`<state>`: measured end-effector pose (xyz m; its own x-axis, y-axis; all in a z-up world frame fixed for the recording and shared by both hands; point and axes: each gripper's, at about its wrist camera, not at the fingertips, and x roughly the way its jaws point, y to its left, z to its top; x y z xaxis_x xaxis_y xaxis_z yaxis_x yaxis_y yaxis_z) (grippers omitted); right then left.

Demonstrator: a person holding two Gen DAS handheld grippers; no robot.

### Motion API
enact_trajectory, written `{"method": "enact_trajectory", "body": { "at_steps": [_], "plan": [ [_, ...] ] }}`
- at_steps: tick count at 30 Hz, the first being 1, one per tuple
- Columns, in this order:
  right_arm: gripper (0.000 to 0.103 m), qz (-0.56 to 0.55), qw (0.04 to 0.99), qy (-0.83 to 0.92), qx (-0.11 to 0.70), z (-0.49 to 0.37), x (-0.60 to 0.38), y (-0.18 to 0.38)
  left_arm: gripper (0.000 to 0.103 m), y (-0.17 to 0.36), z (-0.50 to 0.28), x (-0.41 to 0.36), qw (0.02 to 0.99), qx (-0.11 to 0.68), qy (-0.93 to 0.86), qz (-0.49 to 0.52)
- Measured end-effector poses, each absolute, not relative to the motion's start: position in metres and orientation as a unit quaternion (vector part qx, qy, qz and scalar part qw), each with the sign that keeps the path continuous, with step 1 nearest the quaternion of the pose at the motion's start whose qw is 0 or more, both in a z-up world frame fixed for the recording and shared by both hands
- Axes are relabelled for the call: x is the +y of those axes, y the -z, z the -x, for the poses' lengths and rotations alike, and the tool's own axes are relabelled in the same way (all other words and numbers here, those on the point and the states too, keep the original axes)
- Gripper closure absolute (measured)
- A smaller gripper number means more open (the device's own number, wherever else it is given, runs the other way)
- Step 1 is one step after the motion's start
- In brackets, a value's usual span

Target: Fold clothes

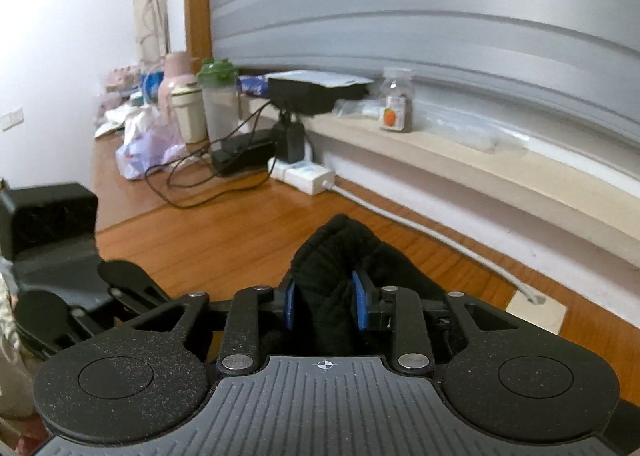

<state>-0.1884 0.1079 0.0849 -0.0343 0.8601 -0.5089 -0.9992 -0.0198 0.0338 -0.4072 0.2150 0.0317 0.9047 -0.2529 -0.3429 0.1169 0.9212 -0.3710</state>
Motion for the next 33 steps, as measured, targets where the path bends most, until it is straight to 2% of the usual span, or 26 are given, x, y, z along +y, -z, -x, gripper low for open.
{"method": "enact_trajectory", "body": {
  "at_steps": [2,3,4,5,6,11,17,18,19,20,23,26,28,30,33],
  "plan": [
    [0.074,0.182,0.664,-0.696,0.203,0.193,0.110,-0.081,0.092,-0.030,0.417,0.219,0.959,0.198,0.095,0.178],
    [0.074,0.184,0.663,-0.697,0.203,0.195,0.110,-0.079,0.085,-0.030,0.421,0.220,0.960,0.194,0.088,0.182],
    [0.075,0.186,0.662,-0.697,0.202,0.197,0.109,-0.078,0.063,-0.031,0.426,0.221,0.962,0.184,0.082,0.185],
    [0.075,0.185,0.662,-0.697,0.202,0.198,0.108,-0.078,0.050,-0.032,0.431,0.222,0.964,0.169,0.079,0.191],
    [0.075,0.182,0.663,-0.698,0.203,0.198,0.107,-0.078,0.033,-0.033,0.435,0.222,0.965,0.156,0.078,0.196],
    [0.074,0.182,0.665,-0.696,0.201,0.197,0.104,-0.081,0.029,-0.036,0.428,0.217,0.963,0.142,0.085,0.212],
    [0.074,0.178,0.669,-0.694,0.197,0.195,0.102,-0.083,0.030,-0.021,0.398,0.208,0.956,0.169,0.081,0.226],
    [0.074,0.177,0.670,-0.694,0.196,0.195,0.101,-0.083,0.041,-0.018,0.395,0.206,0.955,0.174,0.079,0.226],
    [0.074,0.175,0.670,-0.694,0.195,0.195,0.101,-0.084,0.072,-0.016,0.393,0.203,0.955,0.179,0.077,0.224],
    [0.074,0.173,0.670,-0.695,0.195,0.195,0.100,-0.085,0.092,-0.016,0.394,0.200,0.957,0.179,0.080,0.213],
    [0.070,0.166,0.657,-0.707,0.204,0.194,0.093,-0.085,0.091,-0.016,0.405,0.189,0.963,0.174,0.096,0.182],
    [0.053,0.155,0.643,-0.719,0.216,0.193,0.088,-0.084,0.090,-0.011,0.419,0.180,0.962,0.188,0.121,0.156],
    [0.053,0.144,0.634,-0.725,0.225,0.191,0.085,-0.084,0.088,-0.005,0.423,0.176,0.960,0.202,0.127,0.148],
    [0.044,0.127,0.635,-0.725,0.234,0.183,0.083,-0.085,0.088,-0.002,0.428,0.177,0.957,0.211,0.131,0.149],
    [0.044,0.121,0.650,-0.710,0.243,0.170,0.086,-0.084,0.086,0.002,0.433,0.180,0.953,0.222,0.142,0.153]
  ]
}}
